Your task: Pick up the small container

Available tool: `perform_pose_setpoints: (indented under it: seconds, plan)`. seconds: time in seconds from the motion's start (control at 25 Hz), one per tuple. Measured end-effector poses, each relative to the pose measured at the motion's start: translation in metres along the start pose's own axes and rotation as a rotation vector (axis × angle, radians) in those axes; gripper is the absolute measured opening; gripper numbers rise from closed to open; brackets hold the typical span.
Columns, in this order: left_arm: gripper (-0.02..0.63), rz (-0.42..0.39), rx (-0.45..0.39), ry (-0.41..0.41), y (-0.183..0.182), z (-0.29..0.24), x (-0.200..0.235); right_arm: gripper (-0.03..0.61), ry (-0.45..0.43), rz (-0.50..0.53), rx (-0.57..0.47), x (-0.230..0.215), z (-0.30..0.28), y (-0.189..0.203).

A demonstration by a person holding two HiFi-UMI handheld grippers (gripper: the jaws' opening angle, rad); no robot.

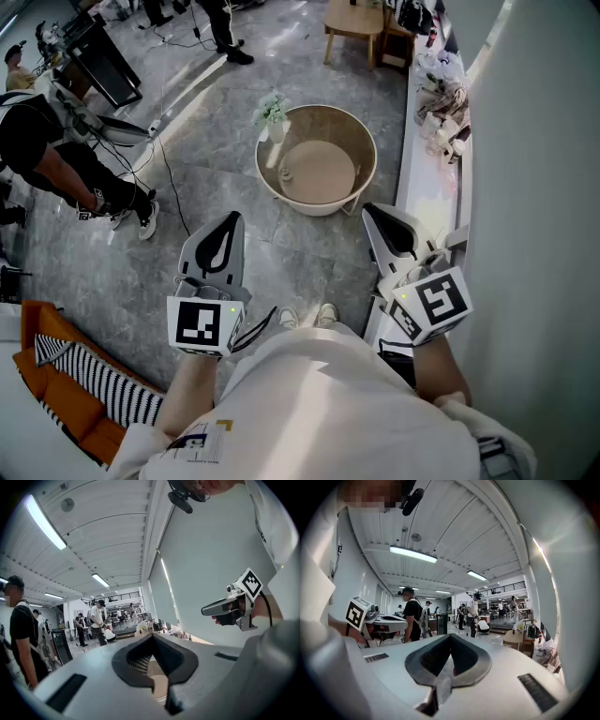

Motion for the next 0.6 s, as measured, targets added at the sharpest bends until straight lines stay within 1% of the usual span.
perform_pose_setpoints:
  seconds: [0.12,0.32,0.6]
  plan:
    - [0.008,0.003,-0.001,-0.005,0.0056,0.0,-0.0012,0.006,0.001,0.003,-0.007,0.0005,0.0007,0.0029]
    - [0.008,0.001,0.0,-0.004,0.0021,-0.0032,-0.0025,0.006,0.015,-0.004,-0.029,-0.0045,0.003,-0.0024]
    - [0.008,0.006,0.004,-0.003,0.0001,-0.0079,-0.0051,0.008,0.018,0.001,-0.016,-0.0088,0.0027,-0.004]
Point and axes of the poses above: the fingertips, and each gripper's own axes: z backward along the fingers, x to its left, y out of its underside, the point moved 7 cm from there along z, backward along the fingers, and after that the axes turned 13 degrees about -y, right-handed, at the moved point
